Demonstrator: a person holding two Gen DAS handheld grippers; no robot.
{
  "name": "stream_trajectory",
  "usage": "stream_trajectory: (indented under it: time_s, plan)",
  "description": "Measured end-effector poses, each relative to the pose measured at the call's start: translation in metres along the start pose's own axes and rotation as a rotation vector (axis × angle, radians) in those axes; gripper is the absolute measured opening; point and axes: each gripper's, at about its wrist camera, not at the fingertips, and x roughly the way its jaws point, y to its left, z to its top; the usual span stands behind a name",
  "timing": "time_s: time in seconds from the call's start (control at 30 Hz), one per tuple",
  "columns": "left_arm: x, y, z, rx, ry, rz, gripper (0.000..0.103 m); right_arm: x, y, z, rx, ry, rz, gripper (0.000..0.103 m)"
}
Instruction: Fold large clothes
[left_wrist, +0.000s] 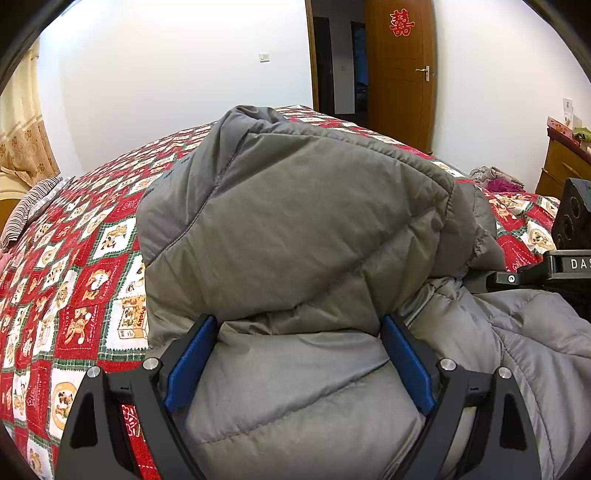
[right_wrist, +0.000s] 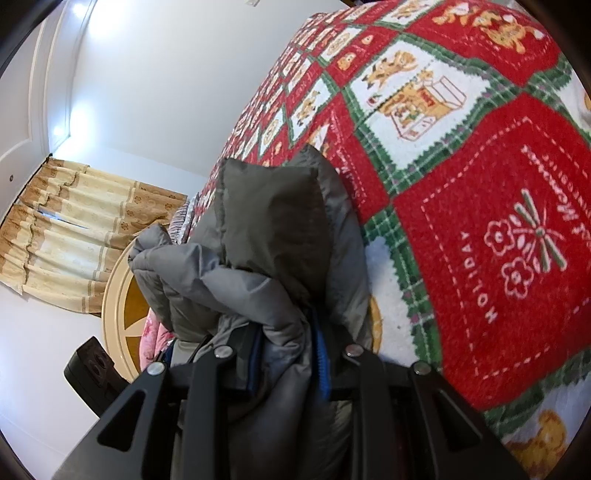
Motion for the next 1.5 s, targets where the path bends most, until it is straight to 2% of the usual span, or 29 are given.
stream_trajectory:
  time_s: [0.17,0.27,0.3,0.33,0.37,0.4,0.43,0.53,0.63,0.7,0.8,0.87,0.97,1.07,1.2,1.27,1.33,1.4,1.5]
  plan:
    - [-0.002,0.0,0.001,-0.01,0.0,-0.01,0.091,-0.002,0.002,-0.003,-0.013,-0.019,-0.002,0.026]
    - [-0.004,0.004,0.004,-0.019,0.011,-0.029,0.091,-0.006,0.013,-0.003,-0.048,-0.032,-0.038,0.034]
    - [-0.005,0.008,0.005,-0.023,0.018,-0.039,0.091,-0.009,0.019,-0.003,-0.07,-0.036,-0.059,0.04]
    - [-0.009,0.012,0.007,-0.031,0.033,-0.06,0.091,-0.014,0.029,-0.003,-0.106,-0.042,-0.092,0.053]
    - [-0.015,0.02,0.009,-0.055,0.047,-0.094,0.091,-0.018,0.036,-0.003,-0.133,-0.049,-0.123,0.061]
    - [-0.025,0.033,0.01,-0.097,0.041,-0.132,0.091,-0.024,0.044,-0.003,-0.163,-0.062,-0.146,0.077]
    - [-0.032,0.043,0.01,-0.131,0.029,-0.156,0.091,-0.031,0.053,-0.004,-0.2,-0.078,-0.165,0.086]
    - [-0.055,0.092,0.007,-0.267,-0.014,-0.231,0.091,-0.052,0.082,-0.005,-0.332,-0.116,-0.189,0.092]
    - [-0.052,0.134,-0.003,-0.382,0.012,-0.288,0.092,-0.053,0.095,0.0,-0.394,-0.093,-0.214,0.101]
    - [-0.035,0.149,-0.009,-0.455,0.069,-0.349,0.092,-0.039,0.092,0.005,-0.393,-0.03,-0.207,0.101]
    - [0.002,0.147,-0.025,-0.583,0.171,-0.536,0.092,-0.007,0.077,0.007,-0.391,0.057,-0.232,0.101]
    - [0.014,0.138,-0.031,-0.614,0.195,-0.623,0.092,0.009,0.064,-0.001,-0.386,0.093,-0.219,0.1]
    - [0.016,0.122,-0.029,-0.539,0.151,-0.628,0.093,0.015,0.043,-0.008,-0.345,0.089,-0.143,0.1]
    - [0.022,0.108,-0.024,-0.464,0.144,-0.656,0.094,0.02,0.048,-0.018,-0.426,0.09,-0.164,0.1]
    - [0.03,0.095,-0.02,-0.396,0.113,-0.647,0.095,0.028,0.052,-0.02,-0.45,0.107,-0.16,0.1]
    - [0.029,0.096,-0.02,-0.39,0.105,-0.647,0.094,0.031,0.056,-0.022,-0.459,0.115,-0.166,0.091]
    - [0.027,0.096,-0.021,-0.397,0.101,-0.644,0.091,0.033,0.057,-0.027,-0.408,0.153,-0.119,0.063]
    - [0.021,0.098,-0.025,-0.419,0.105,-0.653,0.077,0.036,0.057,-0.028,-0.363,0.171,-0.105,0.052]
    - [0.0,0.091,-0.026,-0.417,0.104,-0.651,0.071,0.028,0.073,-0.042,-0.377,0.175,-0.143,0.038]
